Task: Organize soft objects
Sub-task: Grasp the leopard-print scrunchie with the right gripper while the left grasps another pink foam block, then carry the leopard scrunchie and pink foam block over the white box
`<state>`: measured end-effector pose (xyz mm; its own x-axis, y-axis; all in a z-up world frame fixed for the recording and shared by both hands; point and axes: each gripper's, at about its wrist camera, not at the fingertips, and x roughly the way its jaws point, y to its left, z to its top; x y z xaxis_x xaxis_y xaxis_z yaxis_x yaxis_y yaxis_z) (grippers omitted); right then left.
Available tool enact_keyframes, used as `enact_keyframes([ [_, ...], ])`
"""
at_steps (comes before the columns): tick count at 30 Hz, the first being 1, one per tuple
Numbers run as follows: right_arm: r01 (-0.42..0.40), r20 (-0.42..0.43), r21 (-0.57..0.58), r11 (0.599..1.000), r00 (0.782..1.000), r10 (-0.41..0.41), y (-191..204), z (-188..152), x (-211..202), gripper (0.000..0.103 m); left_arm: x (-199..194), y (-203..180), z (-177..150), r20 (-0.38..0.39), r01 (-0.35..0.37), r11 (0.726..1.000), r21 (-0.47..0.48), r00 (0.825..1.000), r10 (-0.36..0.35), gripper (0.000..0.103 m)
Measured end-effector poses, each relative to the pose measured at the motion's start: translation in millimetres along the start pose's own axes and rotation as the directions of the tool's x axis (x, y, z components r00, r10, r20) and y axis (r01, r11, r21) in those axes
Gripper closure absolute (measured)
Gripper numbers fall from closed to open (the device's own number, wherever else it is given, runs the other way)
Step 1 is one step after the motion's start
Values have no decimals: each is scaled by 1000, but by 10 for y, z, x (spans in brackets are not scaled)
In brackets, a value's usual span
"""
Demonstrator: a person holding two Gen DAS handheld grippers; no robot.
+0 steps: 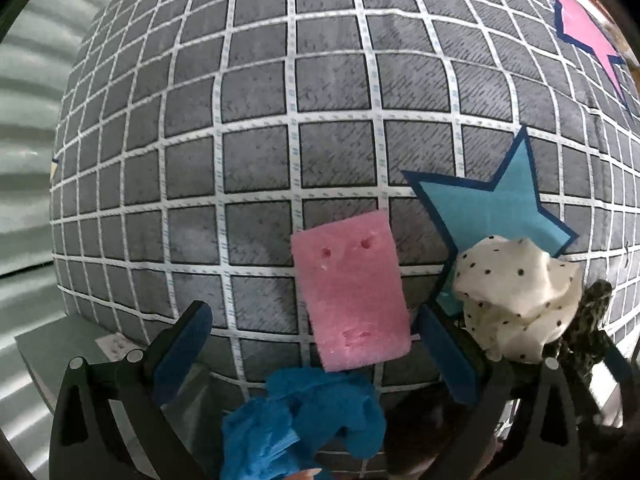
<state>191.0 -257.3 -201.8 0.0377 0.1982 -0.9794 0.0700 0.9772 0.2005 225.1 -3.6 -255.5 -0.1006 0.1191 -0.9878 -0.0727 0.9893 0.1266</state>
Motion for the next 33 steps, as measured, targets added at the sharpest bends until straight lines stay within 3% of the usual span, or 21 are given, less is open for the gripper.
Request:
enact_keyframes([
  [9,101,-48,-77,992,993,-105,392,-25,392,5,221,-206,40,1,-3,1000,-7,1000,3,2],
  [11,138,-41,-113,984,989,-143,567,-72,440,17,61,-327,120,0,19,1000,9,1000,-19,16],
  [12,162,-23,-141,977,986,-167,598,-98,416,31,20,-361,107,-1,37,999,15,999,-37,21],
  [13,162,-12,-158,974,986,-166,656,-158,400,46,-12,-398,109,-3,61,998,22,998,-61,35],
  [14,159,-6,-170,973,987,-162,670,-223,359,53,-45,-436,113,-7,84,996,27,996,-84,54],
  [16,147,-10,-177,973,989,-151,691,-292,340,61,-98,-536,104,-4,55,997,50,999,-54,54],
  [19,102,-20,-156,982,994,-107,525,-281,222,65,-289,-669,27,44,35,997,74,998,-39,55],
  [24,19,-1,-118,993,1000,-19,270,-219,-45,65,-663,-722,-100,121,38,996,78,992,-47,55],
  [33,-34,29,-89,995,999,36,151,-149,-488,65,-1348,-871,-378,249,16,993,116,968,-44,55],
])
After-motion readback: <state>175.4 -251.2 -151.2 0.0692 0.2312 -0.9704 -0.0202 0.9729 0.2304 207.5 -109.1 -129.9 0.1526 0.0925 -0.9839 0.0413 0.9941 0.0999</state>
